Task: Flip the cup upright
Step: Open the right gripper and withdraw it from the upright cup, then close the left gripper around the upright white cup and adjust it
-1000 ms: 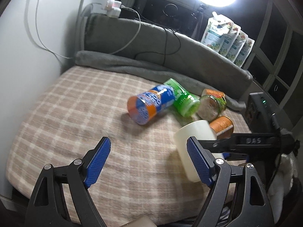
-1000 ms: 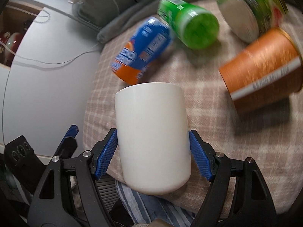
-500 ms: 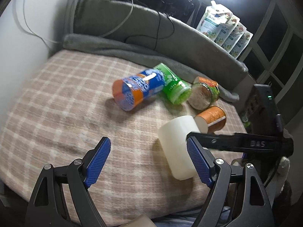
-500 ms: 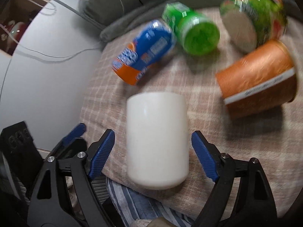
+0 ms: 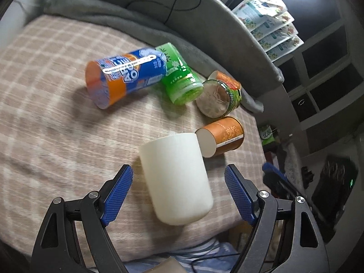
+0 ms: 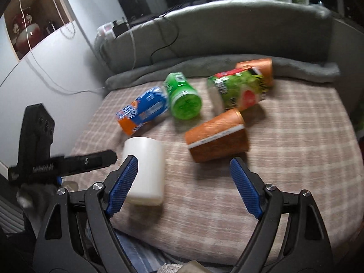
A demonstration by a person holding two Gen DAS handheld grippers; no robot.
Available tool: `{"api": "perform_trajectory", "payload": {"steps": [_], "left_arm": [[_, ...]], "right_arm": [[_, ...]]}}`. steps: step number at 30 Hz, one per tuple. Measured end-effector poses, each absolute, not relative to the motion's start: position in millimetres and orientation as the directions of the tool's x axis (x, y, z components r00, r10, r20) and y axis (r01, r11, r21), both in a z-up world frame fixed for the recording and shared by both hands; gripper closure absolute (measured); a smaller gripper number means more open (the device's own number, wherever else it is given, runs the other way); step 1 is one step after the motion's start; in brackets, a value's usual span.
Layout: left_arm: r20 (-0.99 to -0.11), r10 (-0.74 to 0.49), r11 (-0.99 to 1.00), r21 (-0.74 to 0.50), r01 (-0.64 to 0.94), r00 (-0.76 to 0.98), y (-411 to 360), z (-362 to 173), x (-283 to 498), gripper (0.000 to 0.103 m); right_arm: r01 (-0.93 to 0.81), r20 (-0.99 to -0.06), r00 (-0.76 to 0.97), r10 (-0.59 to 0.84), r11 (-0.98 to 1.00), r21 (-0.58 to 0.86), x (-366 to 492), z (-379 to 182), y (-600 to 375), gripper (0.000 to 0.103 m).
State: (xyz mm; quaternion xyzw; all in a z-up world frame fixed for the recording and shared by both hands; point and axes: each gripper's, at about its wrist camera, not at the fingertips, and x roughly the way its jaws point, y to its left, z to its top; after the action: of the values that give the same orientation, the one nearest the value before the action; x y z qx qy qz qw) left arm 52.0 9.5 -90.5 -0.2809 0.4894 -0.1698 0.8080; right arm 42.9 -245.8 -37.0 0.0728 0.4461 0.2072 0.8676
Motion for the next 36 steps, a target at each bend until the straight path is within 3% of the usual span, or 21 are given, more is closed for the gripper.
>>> {"api": "perform_trajectory", "payload": {"steps": [15, 18, 36], "left_arm": [[-0.704, -0.598, 0.723, -0.68, -0.122, 0.383, 7.3, -124.3, 79.2, 0.021], [-0.711, -0.593, 0.729, -0.673, -0.123, 0.377, 7.2, -126.6, 80.1, 0.026], [-0.719, -0.499, 0.824, -0.567, 0.007, 0.483, -10.7, -97.9, 66.7, 0.028]], "right_arm": [[-0.223, -0.749, 0.519, 0.412, 0.911, 0.346, 44.9, -50.0, -269.0, 0.017], [-0.213, -0.752, 0.518, 0.408, 0.913, 0.349, 46.8, -52.6, -271.5, 0.017], [-0.189, -0.755, 0.52, 0.401, 0.915, 0.356, 47.7, -53.8, -275.5, 0.017]]}}
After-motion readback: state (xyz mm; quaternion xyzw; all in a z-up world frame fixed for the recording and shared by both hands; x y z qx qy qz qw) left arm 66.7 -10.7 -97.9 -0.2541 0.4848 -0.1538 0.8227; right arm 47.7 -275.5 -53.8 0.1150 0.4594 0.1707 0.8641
